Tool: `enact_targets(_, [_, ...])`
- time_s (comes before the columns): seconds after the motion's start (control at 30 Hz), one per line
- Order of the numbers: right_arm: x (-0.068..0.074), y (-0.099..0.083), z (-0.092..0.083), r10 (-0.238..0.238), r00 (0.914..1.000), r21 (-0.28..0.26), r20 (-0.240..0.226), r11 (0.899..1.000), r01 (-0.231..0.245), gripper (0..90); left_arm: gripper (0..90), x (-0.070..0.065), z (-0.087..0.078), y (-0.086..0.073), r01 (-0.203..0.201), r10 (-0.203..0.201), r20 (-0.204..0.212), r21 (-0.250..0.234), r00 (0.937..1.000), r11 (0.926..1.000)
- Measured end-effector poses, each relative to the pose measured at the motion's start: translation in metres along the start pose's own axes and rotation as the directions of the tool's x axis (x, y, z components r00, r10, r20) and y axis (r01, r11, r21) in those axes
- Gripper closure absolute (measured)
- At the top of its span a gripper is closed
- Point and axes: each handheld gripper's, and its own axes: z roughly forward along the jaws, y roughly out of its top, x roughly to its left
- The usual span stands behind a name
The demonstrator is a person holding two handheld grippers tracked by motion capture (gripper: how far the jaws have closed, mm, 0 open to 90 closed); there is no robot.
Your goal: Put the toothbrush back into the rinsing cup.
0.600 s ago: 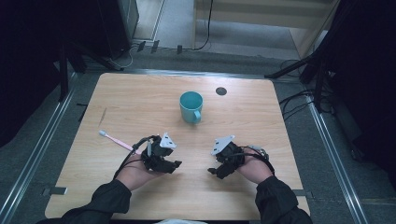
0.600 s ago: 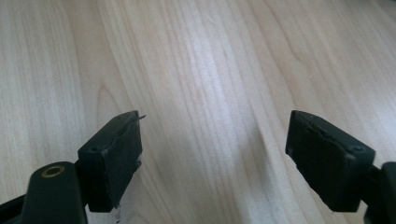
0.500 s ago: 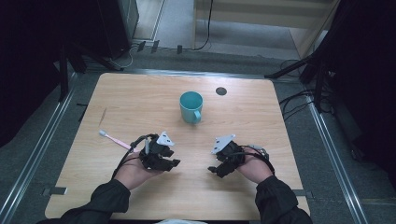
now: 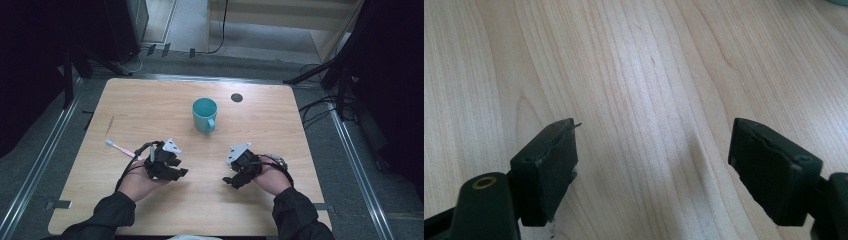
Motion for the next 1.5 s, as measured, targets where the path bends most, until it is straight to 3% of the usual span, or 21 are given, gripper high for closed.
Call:
enact_targets(0.23, [-0.001,0.001,0.000,0.002,0.9999,-0.008,-0.010,1.000,-0.002,19.9,49.2,0.000,-0.001,-0.001,0.009,-0.009,-0.006,-0.010,0.9999,0.9999])
enact_targets(0.47, [-0.002,0.002,-0.001,0.003,0.9998,-0.002,-0.019,1.000,-0.003,20.0,55.6,0.004,-0.002,-0.002,0.036,-0.036,-0.010,-0.008,0.9993,0.9993])
enact_targets(0.83, [-0.002,0.004,0.001,-0.006,0.9998,0.003,-0.020,1.000,0.006,19.9,64.9,0.028,-0.004,-0.008,0.116,-0.116,-0.025,0.017,0.9929,0.9931])
enact_targets(0.87, [-0.002,0.005,0.001,-0.008,0.9997,0.005,-0.021,1.000,0.008,19.9,66.9,0.034,-0.004,-0.009,0.152,-0.152,-0.016,0.018,0.9883,0.9882])
enact_targets(0.9, [-0.002,0.005,0.001,-0.008,0.9997,0.005,-0.021,1.000,0.008,19.9,68.6,0.034,-0.004,-0.009,0.152,-0.152,-0.016,0.018,0.9883,0.9882])
enact_targets(0.93, [-0.002,0.005,0.001,-0.009,0.9997,0.005,-0.021,1.000,0.009,20.0,68.6,0.038,-0.004,-0.010,0.178,-0.178,-0.012,0.022,0.9840,0.9838])
enact_targets(1.1, [-0.003,0.004,0.001,-0.007,0.9998,0.005,-0.019,1.000,0.007,20.0,77.4,0.053,-0.009,-0.012,0.208,-0.206,-0.034,0.045,0.9779,0.9771])
enact_targets(1.23, [-0.002,0.004,0.001,-0.008,0.9998,0.007,-0.018,1.000,0.008,20.0,86.3,0.067,-0.022,-0.015,0.235,-0.233,-0.050,0.036,0.9711,0.9712])
enact_targets(1.27, [-0.002,0.004,0.001,-0.008,0.9998,0.008,-0.020,1.000,0.008,20.0,88.8,0.075,-0.029,-0.018,0.254,-0.252,-0.058,0.023,0.9659,0.9670])
enact_targets(1.3, [-0.002,0.004,0.001,-0.008,0.9998,0.008,-0.020,1.000,0.008,20.0,89.0,0.075,-0.029,-0.018,0.254,-0.252,-0.058,0.023,0.9659,0.9670])
enact_targets(1.4, [-0.002,0.004,0.002,-0.011,0.9998,0.012,-0.018,1.000,0.011,20.0,89.2,0.086,-0.034,-0.024,0.287,-0.285,-0.073,0.019,0.9556,0.9576])
enact_targets(1.5, [-0.002,0.004,0.002,-0.012,0.9998,0.012,-0.018,1.000,0.012,19.9,89.2,0.090,-0.035,-0.026,0.295,-0.292,-0.085,0.023,0.9525,0.9551])
